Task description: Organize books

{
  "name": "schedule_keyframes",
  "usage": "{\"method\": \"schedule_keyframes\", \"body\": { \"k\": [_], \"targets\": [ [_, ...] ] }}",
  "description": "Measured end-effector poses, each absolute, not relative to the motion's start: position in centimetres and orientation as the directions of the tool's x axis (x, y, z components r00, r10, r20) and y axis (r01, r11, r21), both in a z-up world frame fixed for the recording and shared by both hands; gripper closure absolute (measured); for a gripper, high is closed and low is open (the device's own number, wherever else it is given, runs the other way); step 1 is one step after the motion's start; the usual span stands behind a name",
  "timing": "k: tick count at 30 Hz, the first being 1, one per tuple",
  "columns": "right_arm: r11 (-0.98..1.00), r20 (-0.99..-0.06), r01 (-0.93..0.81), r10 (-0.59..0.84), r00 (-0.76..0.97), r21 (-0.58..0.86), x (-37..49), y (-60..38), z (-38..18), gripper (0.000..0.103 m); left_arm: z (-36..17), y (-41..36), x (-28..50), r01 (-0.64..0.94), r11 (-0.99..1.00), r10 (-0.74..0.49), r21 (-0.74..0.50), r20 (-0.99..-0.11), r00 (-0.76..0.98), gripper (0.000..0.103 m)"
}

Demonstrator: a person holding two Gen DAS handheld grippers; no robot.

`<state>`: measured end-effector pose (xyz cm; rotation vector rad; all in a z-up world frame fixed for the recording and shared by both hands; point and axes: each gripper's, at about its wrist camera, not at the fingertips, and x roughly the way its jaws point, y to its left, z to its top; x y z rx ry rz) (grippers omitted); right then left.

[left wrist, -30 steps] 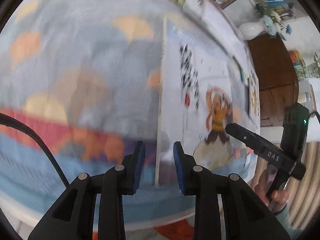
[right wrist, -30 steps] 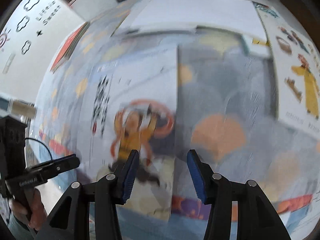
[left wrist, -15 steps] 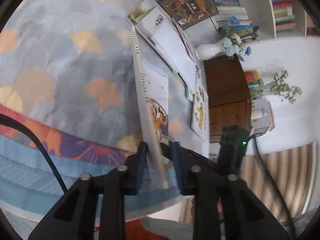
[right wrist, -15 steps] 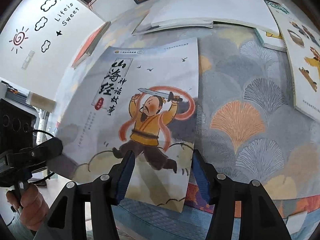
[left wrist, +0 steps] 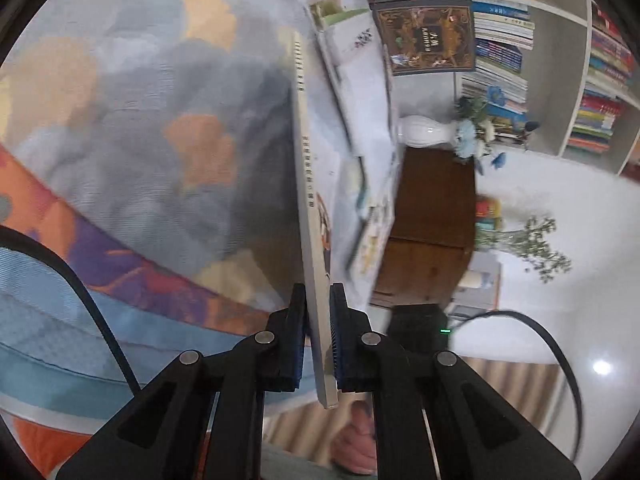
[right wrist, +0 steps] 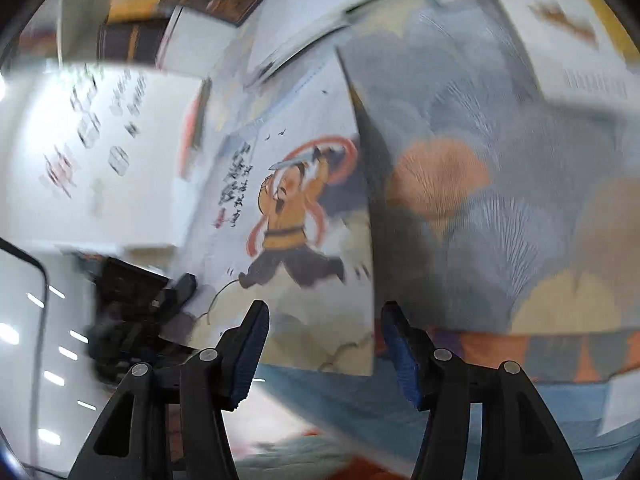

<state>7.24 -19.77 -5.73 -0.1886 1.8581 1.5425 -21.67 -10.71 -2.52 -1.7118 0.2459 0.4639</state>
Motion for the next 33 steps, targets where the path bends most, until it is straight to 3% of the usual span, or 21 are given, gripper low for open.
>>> {"method": "schedule_keyframes", "body": {
  "k": [2, 6, 8, 12, 17, 20, 28, 33],
  "targets": [
    [0.317, -0.505, -0.408, 0.348, -0.790, 0.856, 8.0, -20.1, -6.9, 0.046, -2.6, -10.3, -21.5, -0.378, -0.223, 0.081, -0.898, -0.404, 0.911, 0.095],
    [0.318, -0.433, -0.321, 0.396, -0.810, 0.892, 8.6, -20.0, -7.2, 0.048, -2.7, -10.0, -21.8, -0.357, -0.254, 0.063, -0.899, -0.384, 0.921, 0.095],
    [0.299, -0.428, -0.324, 0.415, -0.803, 0.897, 8.5, -19.3, -6.8, 0.059, -3.0, -9.8, -21.9, -0.340, -0.280, 0.058, -0.898, -0.369, 0.928, 0.095],
    [0.255, -0.523, -0.457, 0.381, -0.762, 0.852, 7.3, -17.3, -5.5, 0.075, -2.8, -9.7, -22.7, -0.402, -0.257, 0.059, -0.879, -0.430, 0.901, 0.095],
    [0.120, -0.688, -0.698, 0.349, -0.637, 0.706, 4.0, -17.8, -2.2, 0.076, -1.2, -10.1, -21.8, -0.595, -0.099, 0.050, -0.798, -0.601, 0.798, 0.095],
    [0.050, -0.763, -0.799, 0.336, -0.552, 0.600, 2.2, -18.5, -1.0, 0.076, -0.2, -10.6, -20.9, -0.659, -0.004, 0.035, -0.753, -0.658, 0.752, 0.095],
    [-0.001, -0.808, -0.857, 0.333, -0.486, 0.515, 1.2, -20.0, -0.3, 0.076, 0.6, -12.7, -20.2, -0.703, 0.111, 0.015, -0.702, -0.706, 0.708, 0.095],
    [-0.120, -0.841, -0.924, 0.383, -0.381, 0.364, -0.8, -21.2, 2.4, 0.076, 3.0, -13.7, -19.3, -0.730, 0.209, 0.058, -0.651, -0.736, 0.674, 0.095]
  ]
}}
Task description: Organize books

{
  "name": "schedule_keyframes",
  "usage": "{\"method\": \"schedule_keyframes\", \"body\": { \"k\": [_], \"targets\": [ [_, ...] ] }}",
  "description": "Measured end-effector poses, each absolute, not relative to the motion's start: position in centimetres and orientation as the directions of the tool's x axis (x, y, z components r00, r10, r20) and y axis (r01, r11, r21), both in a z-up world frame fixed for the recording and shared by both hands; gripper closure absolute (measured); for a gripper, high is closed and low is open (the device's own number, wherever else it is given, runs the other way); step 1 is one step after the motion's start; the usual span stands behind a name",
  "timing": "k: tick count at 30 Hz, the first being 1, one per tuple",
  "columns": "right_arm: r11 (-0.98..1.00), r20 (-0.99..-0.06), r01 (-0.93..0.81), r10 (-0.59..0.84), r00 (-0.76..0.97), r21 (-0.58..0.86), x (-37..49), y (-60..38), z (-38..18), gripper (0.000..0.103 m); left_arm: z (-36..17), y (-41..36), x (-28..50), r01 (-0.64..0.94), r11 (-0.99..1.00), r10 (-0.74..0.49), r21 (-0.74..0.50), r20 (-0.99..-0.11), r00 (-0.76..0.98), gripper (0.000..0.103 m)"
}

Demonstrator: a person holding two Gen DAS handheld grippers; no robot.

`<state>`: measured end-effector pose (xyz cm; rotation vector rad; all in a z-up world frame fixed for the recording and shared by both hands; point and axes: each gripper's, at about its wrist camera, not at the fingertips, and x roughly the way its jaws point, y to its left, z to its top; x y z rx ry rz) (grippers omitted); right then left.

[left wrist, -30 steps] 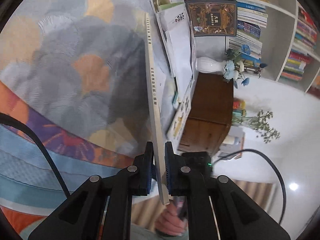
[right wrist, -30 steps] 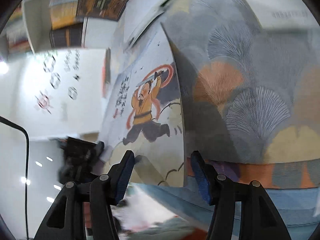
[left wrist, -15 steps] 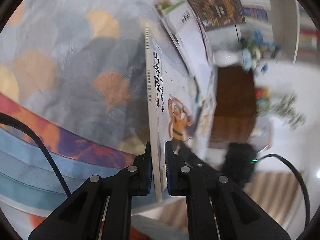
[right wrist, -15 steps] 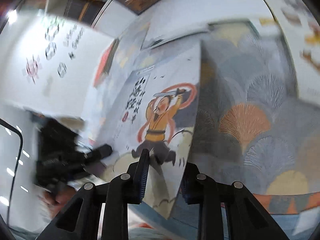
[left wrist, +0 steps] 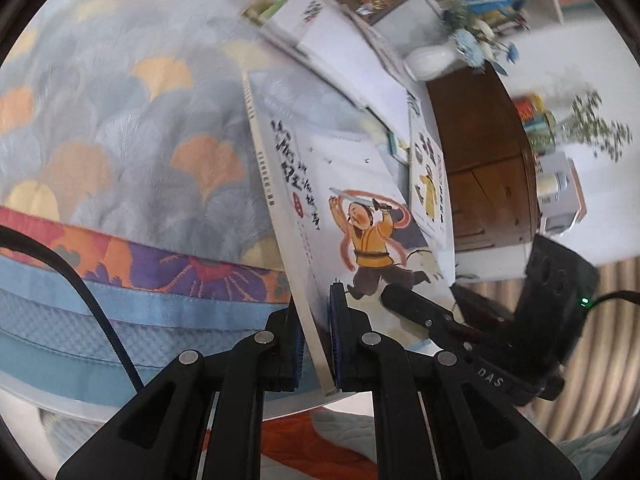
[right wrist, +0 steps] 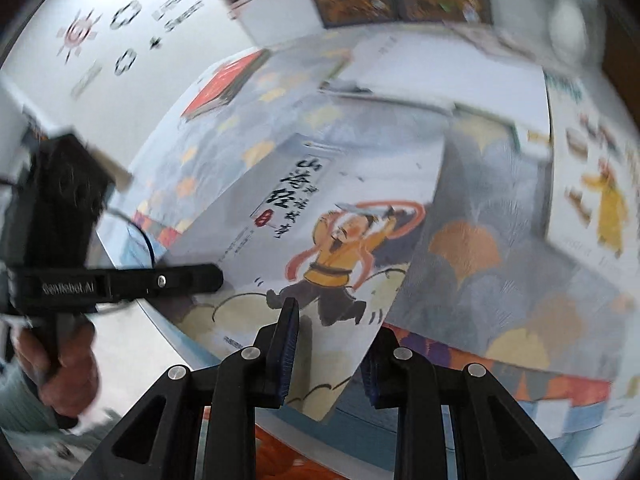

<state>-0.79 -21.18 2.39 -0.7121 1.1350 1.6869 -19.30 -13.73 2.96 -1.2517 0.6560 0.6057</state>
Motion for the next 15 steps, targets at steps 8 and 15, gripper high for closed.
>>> {"method": "schedule_keyframes", "body": {
  "k": [8, 15],
  "targets": [
    [-0.161, -0.789, -0.939, 0.509, -0.343, 0.305, -1.6, -22.1, 7.2, 0.076, 7.1, -13.8, -21.3, -0.693, 0.248, 0.141, -0.677, -0.682, 0.717, 0.092],
    [-0.219, -0.740, -0.931, 0.565, -0.364, 0.291, -4.2, -20.3, 10.4, 0.076, 10.7, -13.1, -24.0, -0.702, 0.283, 0.236, -0.654, -0.662, 0.712, 0.092]
  ]
}}
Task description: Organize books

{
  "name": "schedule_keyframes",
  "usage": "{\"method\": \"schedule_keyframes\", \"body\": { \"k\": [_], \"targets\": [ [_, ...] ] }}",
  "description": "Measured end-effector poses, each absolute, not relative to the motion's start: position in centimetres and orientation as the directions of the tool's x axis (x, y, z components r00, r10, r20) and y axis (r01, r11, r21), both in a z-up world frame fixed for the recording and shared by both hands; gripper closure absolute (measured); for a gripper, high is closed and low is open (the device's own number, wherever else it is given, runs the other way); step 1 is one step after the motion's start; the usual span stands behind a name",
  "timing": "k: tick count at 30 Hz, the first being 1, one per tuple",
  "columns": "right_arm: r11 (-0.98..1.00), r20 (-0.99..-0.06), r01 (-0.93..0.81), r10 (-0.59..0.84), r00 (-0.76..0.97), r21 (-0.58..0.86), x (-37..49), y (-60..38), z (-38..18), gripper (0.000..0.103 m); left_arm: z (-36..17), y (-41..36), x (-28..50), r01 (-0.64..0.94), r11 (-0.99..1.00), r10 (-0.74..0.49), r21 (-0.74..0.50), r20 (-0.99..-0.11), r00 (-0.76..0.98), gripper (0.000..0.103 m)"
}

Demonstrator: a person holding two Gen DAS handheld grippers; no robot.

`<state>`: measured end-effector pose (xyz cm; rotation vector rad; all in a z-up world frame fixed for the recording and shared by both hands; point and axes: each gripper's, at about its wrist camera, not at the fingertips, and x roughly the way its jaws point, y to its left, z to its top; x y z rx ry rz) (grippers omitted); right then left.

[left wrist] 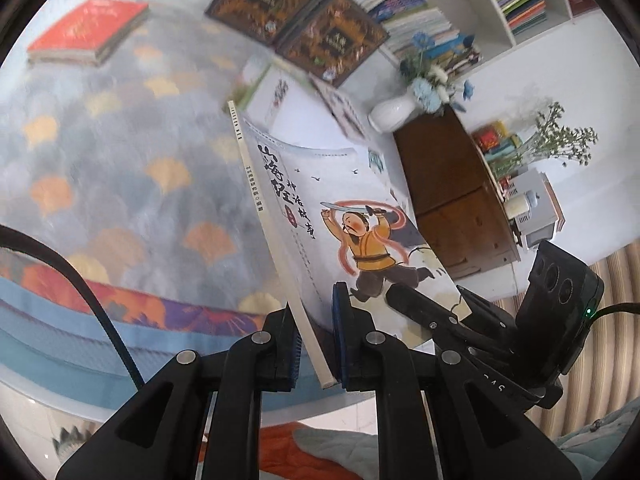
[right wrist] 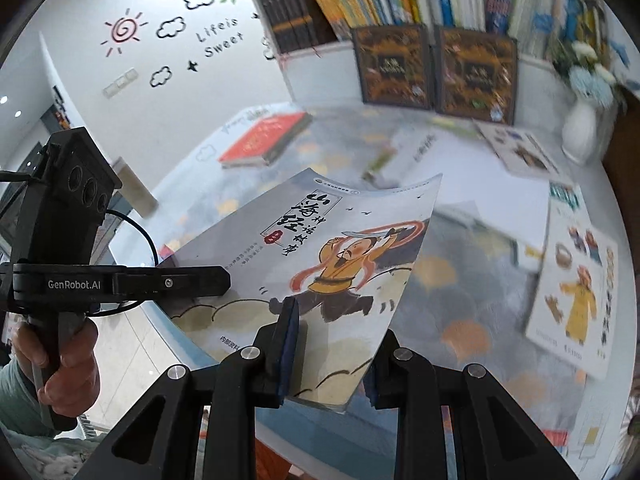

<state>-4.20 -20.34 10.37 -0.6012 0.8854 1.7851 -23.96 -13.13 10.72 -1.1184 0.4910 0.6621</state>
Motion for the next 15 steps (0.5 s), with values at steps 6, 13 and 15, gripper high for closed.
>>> {"method": "schedule_keyframes", "body": {
  "k": [6, 13, 15],
  "targets": [
    [-0.267, -0.705, -0.919, 0.591, -0.393, 0.289, -8.3, -17.4, 12.3, 0.076, 12.8, -10.9, -28.6, -0.722, 0.277, 0.318, -0.634, -0.648, 0.692, 0.092],
    [-0.332, -0.669, -0.894, 0.595, -0.446, 0.301, -15.2, -12.0, 14.5, 0.075, 14.6, -6.3, -35.5, -0.737, 0.259, 0.404, -0.624, -0.624, 0.669, 0.092],
    [-0.352, -0.660, -0.889, 0.599, -0.454, 0.293, -17.5, -10.0, 15.2, 0.074, 15.3, -4.4, -37.6, -0.748, 0.262, 0.434, -0.610, -0.617, 0.656, 0.092]
  ]
}}
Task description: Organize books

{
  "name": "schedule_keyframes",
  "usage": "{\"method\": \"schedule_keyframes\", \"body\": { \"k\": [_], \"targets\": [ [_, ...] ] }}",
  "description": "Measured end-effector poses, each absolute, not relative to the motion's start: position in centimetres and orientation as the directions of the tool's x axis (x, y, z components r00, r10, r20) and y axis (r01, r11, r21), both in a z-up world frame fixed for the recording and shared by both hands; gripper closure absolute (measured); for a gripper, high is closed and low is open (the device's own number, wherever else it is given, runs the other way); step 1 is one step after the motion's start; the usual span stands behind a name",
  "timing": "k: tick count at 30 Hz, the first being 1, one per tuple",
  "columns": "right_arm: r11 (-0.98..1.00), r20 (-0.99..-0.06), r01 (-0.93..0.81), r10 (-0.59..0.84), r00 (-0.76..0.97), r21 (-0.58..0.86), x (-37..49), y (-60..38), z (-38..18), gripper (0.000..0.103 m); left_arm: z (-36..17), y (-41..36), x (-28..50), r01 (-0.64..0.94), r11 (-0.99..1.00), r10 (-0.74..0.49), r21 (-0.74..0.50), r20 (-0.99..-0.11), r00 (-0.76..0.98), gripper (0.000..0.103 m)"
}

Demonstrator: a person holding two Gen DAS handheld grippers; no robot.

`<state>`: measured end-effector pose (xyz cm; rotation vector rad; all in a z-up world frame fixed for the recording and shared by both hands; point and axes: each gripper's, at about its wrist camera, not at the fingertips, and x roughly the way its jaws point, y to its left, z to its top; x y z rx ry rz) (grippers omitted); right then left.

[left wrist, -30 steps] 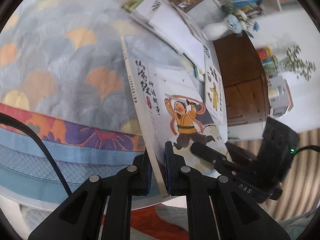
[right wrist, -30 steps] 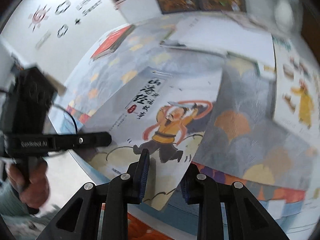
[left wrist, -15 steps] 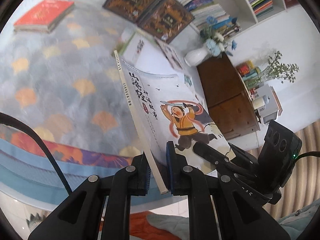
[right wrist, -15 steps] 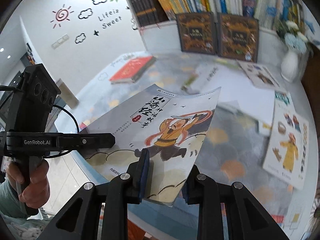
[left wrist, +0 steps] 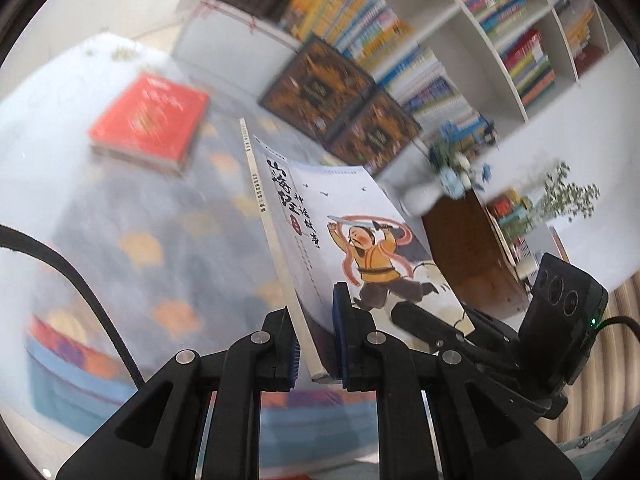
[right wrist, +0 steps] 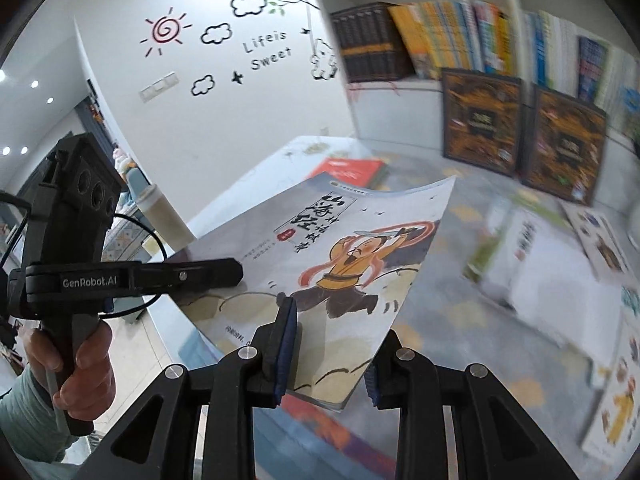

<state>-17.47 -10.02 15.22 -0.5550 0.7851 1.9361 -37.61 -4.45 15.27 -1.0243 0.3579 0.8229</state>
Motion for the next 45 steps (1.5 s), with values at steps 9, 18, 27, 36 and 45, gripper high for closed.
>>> {"method": "schedule_keyframes", "body": {
  "k": [9, 18, 27, 36, 45],
  "targets": [
    [-0.360, -0.647, -0.881, 0.600, -0.471, 0.307, -25.4, -0.2, 15.7, 0.074, 14.2, 4.0, -45.5, -0.743, 0.241, 0.484, -0.625, -0.586, 0.650, 0.091],
    [-0.270, -0.736, -0.905, 0.527, -0.425, 0.329, -29.8, 9.1, 10.9, 0.074, 7.7, 13.2, -48.9, -0.725, 0.159, 0.409, -0.670, -0.624, 0.666, 0.091],
    [-0.194, -0.794, -0.920, 0.465, -0.391, 0.340, -31.1, 16.8, 6.9, 0.074, 2.5, 20.6, -50.3, -0.702, 0.102, 0.374, -0.705, -0.627, 0.683, 0.091],
    [-0.149, -0.801, -0.912, 0.439, -0.406, 0.381, -31.6, 21.8, 5.1, 0.074, 0.5, 25.9, -51.5, -0.684, 0.053, 0.356, -0.728, -0.626, 0.694, 0.092],
    [-0.113, -0.859, -0.919, 0.327, -0.394, 0.379, -31.7, 22.5, 1.7, 0.060, -1.5, 25.4, -53.8, -0.761, -0.114, 0.366, -0.638, -0.739, 0.565, 0.080]
  ]
}}
